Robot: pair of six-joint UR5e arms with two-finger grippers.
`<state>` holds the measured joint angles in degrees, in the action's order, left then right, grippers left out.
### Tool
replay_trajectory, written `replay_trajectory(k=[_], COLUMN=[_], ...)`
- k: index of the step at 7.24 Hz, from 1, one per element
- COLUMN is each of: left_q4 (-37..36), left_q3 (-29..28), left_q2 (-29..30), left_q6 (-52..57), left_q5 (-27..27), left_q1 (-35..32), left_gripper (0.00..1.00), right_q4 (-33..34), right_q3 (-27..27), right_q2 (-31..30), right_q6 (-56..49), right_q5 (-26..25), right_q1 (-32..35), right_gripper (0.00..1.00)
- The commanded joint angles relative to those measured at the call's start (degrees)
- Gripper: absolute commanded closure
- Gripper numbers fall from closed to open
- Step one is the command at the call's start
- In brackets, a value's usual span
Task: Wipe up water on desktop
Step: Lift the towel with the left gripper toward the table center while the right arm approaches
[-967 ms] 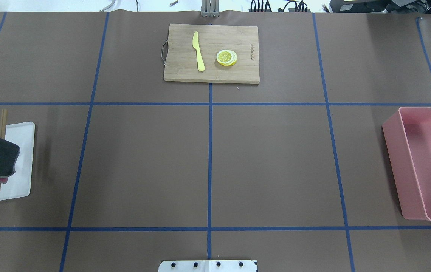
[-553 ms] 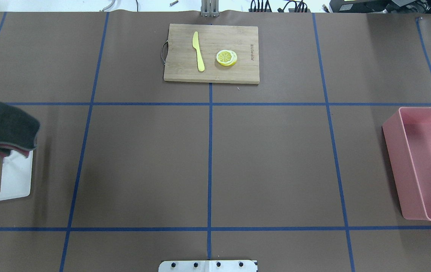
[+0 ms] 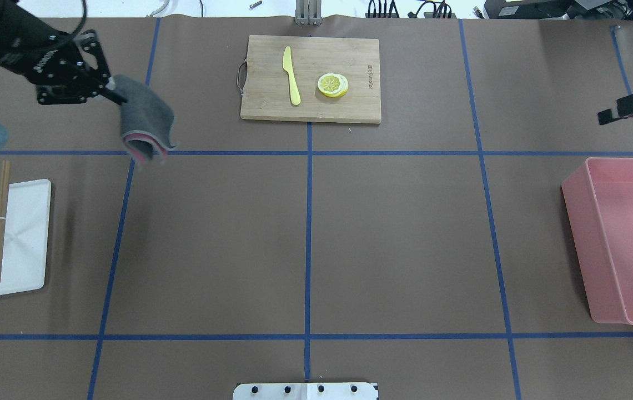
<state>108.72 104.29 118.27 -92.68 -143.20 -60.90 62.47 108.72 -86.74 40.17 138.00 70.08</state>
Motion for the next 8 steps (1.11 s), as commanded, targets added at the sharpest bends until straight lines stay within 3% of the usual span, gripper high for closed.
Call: replay_trajectory(k=[1,3,5,6,8], left_q4=[-8.68,-8.26,-7.91,-7.91,-5.82], left_q3=[-4.06,-11.19,-13.58,-13.59,-13.50], left_q2=[14.29,22.77,26.91,27.45,27.63], left_q6=[-7.56,-12.34,-15.42,-15.51,-18.74], left_q5=[11.39,16.97,22.86,22.87,22.87], left_q1=[9.44,15.43,20.28,20.56,21.17], left_gripper=[1.00,1.00,1.00,1.00,1.00], right_q4=[-2.09,-2.09,-2.01,-1.92,-1.83], right_q3=[7.00,10.80,10.64,9.94,7.31], right_q2=[3.41,9.10,13.86,15.10,16.95], right_q6=[6.94,6.94,6.68,6.16,5.63], right_q5=[-12.08,-24.55,-47.17,-53.99,-56.95], right_q1=[-12.89,-22.31,-38.00,-43.74,-45.38], right_gripper=[0.00,0.00,0.00,0.00,0.00])
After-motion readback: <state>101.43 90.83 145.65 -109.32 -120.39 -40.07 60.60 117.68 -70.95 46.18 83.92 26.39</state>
